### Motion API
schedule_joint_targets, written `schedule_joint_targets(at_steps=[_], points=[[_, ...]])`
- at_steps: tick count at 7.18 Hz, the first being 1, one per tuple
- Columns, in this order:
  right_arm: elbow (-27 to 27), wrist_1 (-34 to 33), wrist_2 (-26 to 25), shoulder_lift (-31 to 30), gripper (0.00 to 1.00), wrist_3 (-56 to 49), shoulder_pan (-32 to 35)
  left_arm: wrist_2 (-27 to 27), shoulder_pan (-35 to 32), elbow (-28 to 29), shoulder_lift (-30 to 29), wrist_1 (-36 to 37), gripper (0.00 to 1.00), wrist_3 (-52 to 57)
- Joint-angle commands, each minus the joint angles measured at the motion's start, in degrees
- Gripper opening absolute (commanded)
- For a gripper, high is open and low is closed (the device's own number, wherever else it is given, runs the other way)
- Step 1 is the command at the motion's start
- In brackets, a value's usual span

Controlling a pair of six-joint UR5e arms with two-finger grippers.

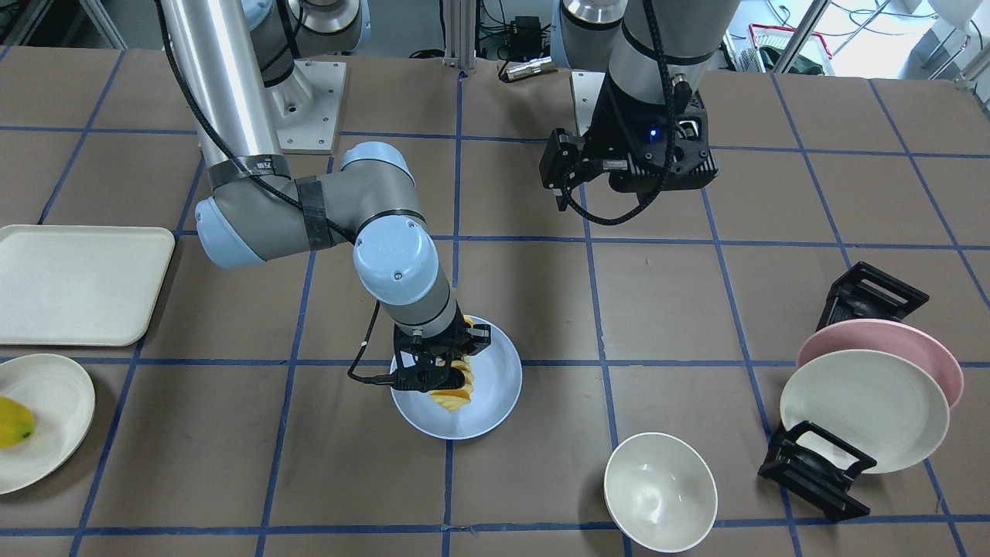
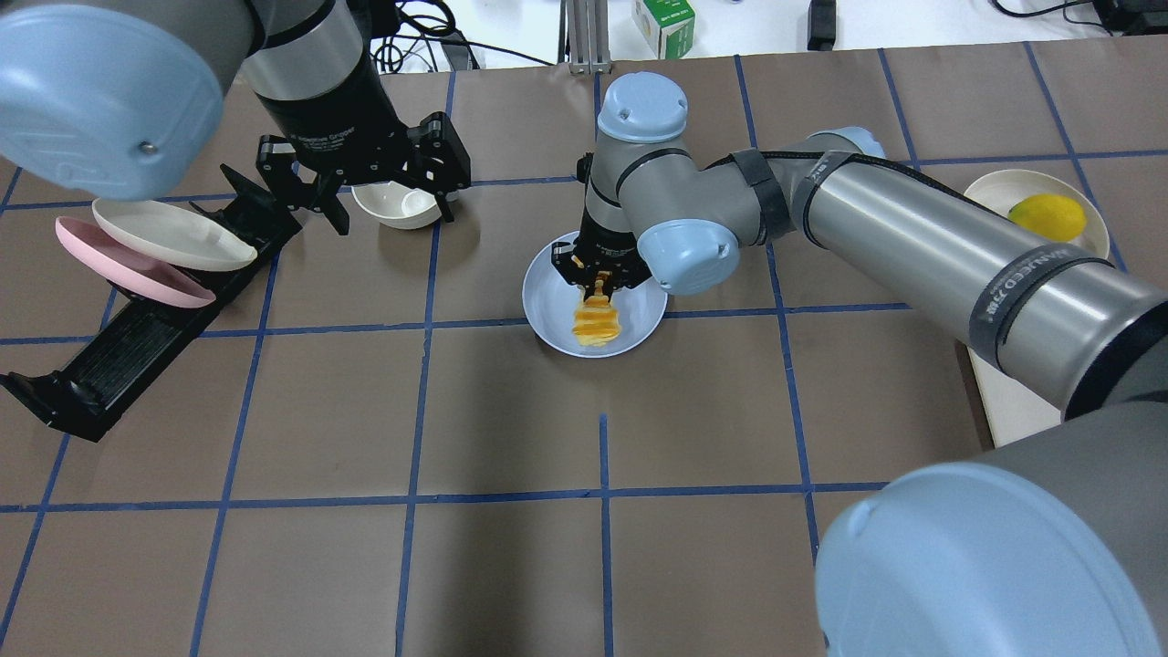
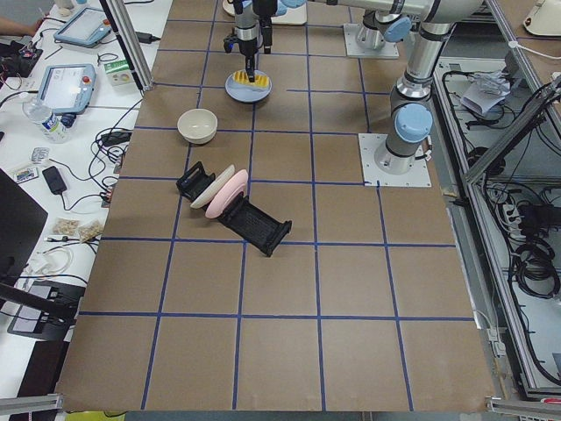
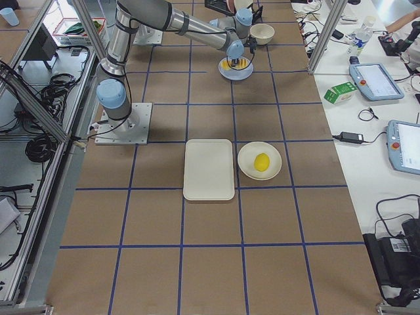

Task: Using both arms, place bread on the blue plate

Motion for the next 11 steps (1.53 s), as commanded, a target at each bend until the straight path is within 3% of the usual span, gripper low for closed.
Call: schedule_joint_targets(at_steps=[1, 3, 5, 6, 7, 9, 11], points=[[-0.63, 2.19, -0.64, -3.31, 1.00, -0.90, -0.98, 2.08, 2.87, -1.03, 2.20, -0.09, 1.00, 6.21], [-0.98, 11.66, -4.65, -11.29, 1.00, -9.18, -3.96, 0.24, 5.26, -0.60, 1.86, -0.09, 1.00, 6.93], [-3.34, 24.64, -6.08, -20.16, 1.00, -20.44, -11.51, -0.11, 5.27, -0.94, 1.32, 0.26, 1.00, 6.93], [-4.40, 28.89, -12.53, -24.56, 1.00, -26.24, -12.93, -0.46, 5.27, -0.86, 1.41, 0.26, 1.00, 6.93], [-4.94, 29.10, -14.42, -25.13, 1.00, -27.69, -13.64, -0.55, 5.27, -0.43, 1.07, 0.34, 1.00, 6.93], [-4.50, 29.37, -10.76, -25.31, 1.00, -27.53, -17.67, -0.56, 5.27, -0.33, 1.23, 0.35, 1.00, 6.93], [-5.02, 29.46, -12.15, -25.75, 1.00, -26.58, -18.13, -0.38, 5.27, -0.60, 1.32, 0.35, 1.00, 6.93]])
